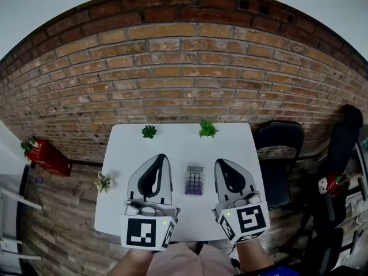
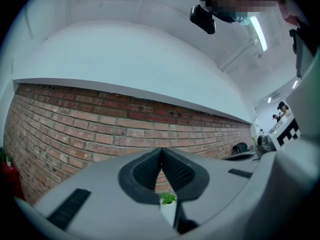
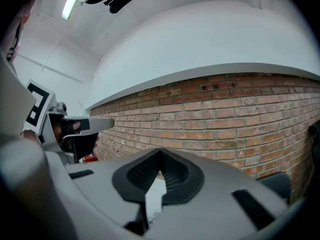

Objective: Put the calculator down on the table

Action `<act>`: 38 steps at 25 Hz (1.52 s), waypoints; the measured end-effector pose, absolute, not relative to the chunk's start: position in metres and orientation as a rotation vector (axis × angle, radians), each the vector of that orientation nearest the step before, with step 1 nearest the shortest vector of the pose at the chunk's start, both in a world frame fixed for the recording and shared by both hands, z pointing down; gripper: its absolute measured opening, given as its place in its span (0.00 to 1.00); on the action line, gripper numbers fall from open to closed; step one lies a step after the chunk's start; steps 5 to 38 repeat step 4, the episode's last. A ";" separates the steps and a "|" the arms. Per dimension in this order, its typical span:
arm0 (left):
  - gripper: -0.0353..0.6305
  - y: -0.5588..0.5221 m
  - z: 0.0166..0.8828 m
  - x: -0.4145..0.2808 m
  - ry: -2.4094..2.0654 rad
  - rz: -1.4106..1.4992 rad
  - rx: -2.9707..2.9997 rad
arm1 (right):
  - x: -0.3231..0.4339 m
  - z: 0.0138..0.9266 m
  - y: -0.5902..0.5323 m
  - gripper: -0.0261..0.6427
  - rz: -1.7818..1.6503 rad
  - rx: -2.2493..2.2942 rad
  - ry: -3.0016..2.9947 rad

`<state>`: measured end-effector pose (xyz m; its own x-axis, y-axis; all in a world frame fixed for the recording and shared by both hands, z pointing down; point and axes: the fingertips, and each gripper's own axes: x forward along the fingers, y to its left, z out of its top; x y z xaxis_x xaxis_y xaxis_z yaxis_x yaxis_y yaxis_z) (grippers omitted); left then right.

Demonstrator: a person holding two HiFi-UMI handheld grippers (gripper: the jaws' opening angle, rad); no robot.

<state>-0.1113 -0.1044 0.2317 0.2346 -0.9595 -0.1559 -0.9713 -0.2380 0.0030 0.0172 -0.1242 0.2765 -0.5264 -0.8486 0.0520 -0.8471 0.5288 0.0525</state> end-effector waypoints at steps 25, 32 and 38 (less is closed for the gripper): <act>0.07 -0.104 0.233 -0.113 1.875 0.194 -2.394 | 0.015 0.279 -0.124 0.04 -0.029 1.494 -2.682; 0.07 -0.104 0.233 -0.113 1.875 0.194 -2.394 | 0.015 0.279 -0.124 0.04 -0.029 1.494 -2.682; 0.07 -0.104 0.233 -0.113 1.875 0.194 -2.394 | 0.015 0.279 -0.124 0.04 -0.029 1.494 -2.682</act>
